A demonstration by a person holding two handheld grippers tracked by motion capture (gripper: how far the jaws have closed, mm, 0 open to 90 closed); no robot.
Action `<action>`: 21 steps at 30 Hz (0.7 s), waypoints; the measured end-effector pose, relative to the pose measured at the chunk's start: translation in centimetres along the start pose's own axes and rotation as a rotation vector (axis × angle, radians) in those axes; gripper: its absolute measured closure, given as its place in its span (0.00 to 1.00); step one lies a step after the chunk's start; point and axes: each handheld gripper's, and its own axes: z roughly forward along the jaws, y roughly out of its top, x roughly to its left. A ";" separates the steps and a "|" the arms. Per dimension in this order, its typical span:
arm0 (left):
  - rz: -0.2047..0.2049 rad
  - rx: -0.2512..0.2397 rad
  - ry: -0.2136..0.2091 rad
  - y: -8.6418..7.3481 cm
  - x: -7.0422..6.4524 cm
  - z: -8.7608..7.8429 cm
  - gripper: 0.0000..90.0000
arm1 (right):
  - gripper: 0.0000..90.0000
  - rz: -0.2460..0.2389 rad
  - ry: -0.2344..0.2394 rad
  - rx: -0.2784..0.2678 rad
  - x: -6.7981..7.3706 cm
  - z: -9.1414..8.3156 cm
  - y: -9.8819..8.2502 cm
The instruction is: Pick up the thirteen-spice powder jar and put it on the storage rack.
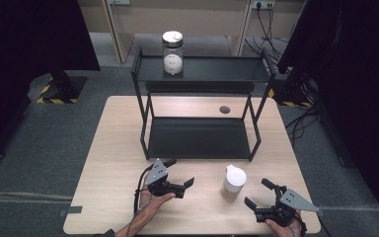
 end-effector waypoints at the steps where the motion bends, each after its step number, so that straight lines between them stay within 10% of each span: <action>1: -0.005 0.001 -0.001 0.0 0.0 0.0 0.01 | 0.01 -0.001 0.001 0.000 0.0 0.0 0.0; 21: -0.019 0.009 -0.013 -0.3 0.0 0.1 0.01 | 0.01 -0.023 0.035 0.014 1.5 2.4 0.9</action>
